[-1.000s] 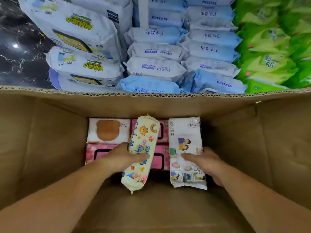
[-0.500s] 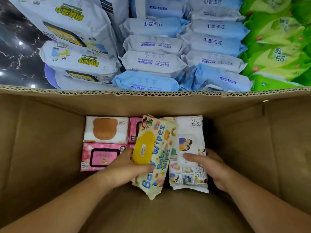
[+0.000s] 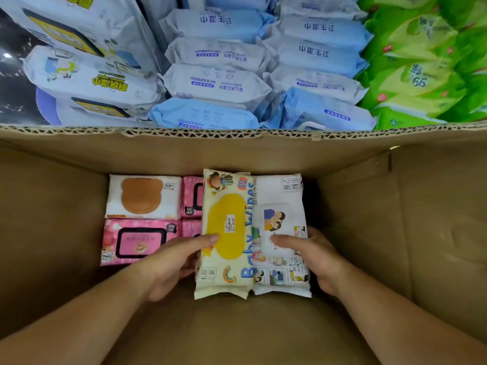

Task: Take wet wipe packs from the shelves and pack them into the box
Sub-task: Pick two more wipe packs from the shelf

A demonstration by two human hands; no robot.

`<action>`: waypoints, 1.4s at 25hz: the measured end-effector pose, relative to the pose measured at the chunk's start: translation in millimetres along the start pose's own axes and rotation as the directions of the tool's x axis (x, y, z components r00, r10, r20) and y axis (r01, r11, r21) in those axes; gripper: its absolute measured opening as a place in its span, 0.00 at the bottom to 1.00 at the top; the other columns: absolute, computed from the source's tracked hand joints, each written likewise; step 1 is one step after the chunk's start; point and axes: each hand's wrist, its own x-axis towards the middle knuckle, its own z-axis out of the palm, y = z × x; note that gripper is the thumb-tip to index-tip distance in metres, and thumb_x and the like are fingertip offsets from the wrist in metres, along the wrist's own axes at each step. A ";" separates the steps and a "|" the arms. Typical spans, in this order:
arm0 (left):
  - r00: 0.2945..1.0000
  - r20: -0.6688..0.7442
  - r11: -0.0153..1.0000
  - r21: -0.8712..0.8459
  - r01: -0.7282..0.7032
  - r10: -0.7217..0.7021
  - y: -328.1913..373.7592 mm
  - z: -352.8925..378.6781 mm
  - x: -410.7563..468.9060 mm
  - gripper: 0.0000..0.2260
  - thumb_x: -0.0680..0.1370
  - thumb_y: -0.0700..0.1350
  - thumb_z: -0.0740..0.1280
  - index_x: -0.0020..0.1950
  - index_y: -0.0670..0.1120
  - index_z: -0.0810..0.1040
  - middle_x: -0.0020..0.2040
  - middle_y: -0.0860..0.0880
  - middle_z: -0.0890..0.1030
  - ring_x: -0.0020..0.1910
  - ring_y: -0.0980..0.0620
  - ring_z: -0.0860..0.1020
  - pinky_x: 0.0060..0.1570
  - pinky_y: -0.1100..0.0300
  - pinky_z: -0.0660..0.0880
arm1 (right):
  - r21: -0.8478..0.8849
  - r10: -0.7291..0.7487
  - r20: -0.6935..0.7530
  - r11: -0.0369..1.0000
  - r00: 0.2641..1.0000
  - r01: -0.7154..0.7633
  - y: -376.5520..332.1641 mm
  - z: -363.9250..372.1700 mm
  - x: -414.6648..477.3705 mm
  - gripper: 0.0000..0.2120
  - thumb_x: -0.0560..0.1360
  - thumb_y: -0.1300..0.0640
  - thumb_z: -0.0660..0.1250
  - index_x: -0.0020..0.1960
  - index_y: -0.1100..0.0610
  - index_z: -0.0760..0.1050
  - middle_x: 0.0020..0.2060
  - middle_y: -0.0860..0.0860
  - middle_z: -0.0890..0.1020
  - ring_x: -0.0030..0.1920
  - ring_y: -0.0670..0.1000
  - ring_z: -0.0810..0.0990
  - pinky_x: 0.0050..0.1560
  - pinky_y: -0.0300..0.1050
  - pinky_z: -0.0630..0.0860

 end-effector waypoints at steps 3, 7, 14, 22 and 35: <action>1.000 -0.014 0.998 0.069 0.011 -0.010 9.6 11.6 -6.0 0.14 0.76 0.49 0.74 0.60 0.47 0.83 0.52 0.48 0.88 0.55 0.48 0.85 0.68 0.45 0.73 | 0.012 -0.024 -0.042 1.000 0.999 0.024 -4.9 3.8 -10.9 0.22 0.68 0.60 0.79 0.61 0.56 0.79 0.47 0.54 0.88 0.44 0.56 0.88 0.37 0.48 0.83; 0.991 -0.129 0.997 0.073 -0.029 0.038 20.2 23.9 -40.3 0.18 0.74 0.49 0.76 0.62 0.45 0.80 0.48 0.47 0.88 0.47 0.47 0.87 0.52 0.52 0.81 | 0.032 0.012 -0.065 0.999 0.998 -0.010 -13.3 9.7 -51.1 0.17 0.71 0.59 0.78 0.58 0.57 0.80 0.45 0.56 0.88 0.44 0.58 0.88 0.44 0.55 0.85; 0.992 -0.127 0.987 0.158 -0.001 0.021 75.9 7.6 -218.2 0.15 0.75 0.44 0.76 0.59 0.44 0.80 0.47 0.44 0.88 0.46 0.44 0.87 0.51 0.46 0.83 | 0.076 -0.038 -0.042 0.996 0.998 0.041 -64.7 18.7 -193.4 0.24 0.70 0.57 0.79 0.63 0.56 0.76 0.50 0.56 0.87 0.48 0.60 0.87 0.51 0.64 0.82; 0.931 -0.212 0.881 0.437 -0.181 0.296 167.6 24.4 -474.4 0.12 0.73 0.40 0.77 0.51 0.47 0.76 0.34 0.52 0.86 0.32 0.52 0.86 0.31 0.59 0.80 | -0.093 -0.277 -0.063 0.958 0.959 0.271 -166.0 39.4 -423.2 0.25 0.66 0.57 0.82 0.59 0.55 0.77 0.49 0.53 0.87 0.44 0.55 0.88 0.46 0.58 0.85; 0.568 -0.050 0.334 0.849 -0.409 0.822 319.7 54.0 -841.6 0.22 0.65 0.48 0.83 0.54 0.51 0.79 0.42 0.52 0.87 0.38 0.51 0.86 0.39 0.57 0.80 | -0.479 -0.717 0.008 0.610 0.697 0.632 -348.0 18.1 -764.5 0.25 0.60 0.53 0.83 0.55 0.53 0.80 0.44 0.52 0.88 0.42 0.57 0.87 0.47 0.61 0.84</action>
